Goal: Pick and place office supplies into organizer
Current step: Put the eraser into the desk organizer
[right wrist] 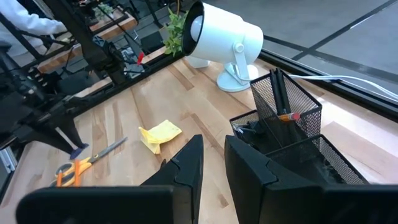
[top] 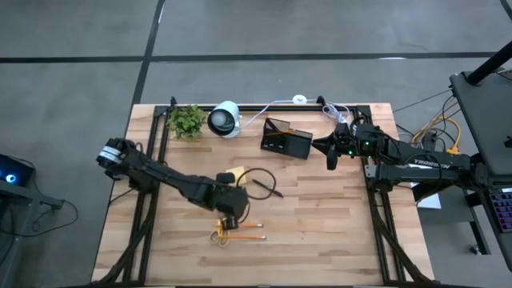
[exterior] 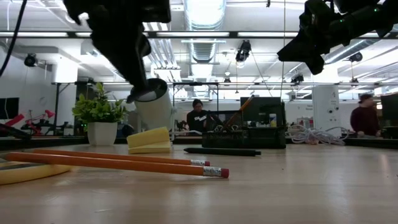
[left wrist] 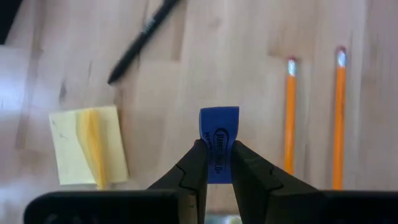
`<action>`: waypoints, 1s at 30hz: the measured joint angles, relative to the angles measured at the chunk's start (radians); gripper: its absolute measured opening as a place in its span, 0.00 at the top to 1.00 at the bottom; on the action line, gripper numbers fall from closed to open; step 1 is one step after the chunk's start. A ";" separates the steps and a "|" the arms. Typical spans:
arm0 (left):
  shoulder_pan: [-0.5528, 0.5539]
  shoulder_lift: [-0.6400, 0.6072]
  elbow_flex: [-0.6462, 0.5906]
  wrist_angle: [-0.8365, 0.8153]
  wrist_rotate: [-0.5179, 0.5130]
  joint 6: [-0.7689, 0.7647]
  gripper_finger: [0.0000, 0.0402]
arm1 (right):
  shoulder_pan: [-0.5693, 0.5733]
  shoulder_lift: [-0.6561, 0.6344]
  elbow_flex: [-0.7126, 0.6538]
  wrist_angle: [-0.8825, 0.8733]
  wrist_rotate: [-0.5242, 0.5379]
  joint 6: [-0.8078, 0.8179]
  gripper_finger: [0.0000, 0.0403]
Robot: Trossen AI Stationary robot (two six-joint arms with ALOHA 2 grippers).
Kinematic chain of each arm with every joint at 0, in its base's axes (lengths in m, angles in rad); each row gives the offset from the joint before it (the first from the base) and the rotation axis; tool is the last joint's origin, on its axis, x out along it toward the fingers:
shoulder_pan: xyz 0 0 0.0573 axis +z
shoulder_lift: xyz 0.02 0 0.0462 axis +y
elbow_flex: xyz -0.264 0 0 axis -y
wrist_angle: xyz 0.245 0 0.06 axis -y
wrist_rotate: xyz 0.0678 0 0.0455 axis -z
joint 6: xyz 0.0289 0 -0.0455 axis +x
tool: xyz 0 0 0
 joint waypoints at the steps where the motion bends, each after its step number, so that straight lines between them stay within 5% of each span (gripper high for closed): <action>1: 0.010 0.000 0.000 0.016 0.000 0.001 0.90 | 0.000 0.000 0.000 0.000 0.000 0.000 0.86; 30: 0.333 0.010 -0.001 0.485 -0.033 0.236 0.90 | 0.000 0.000 0.000 0.000 0.000 0.000 0.86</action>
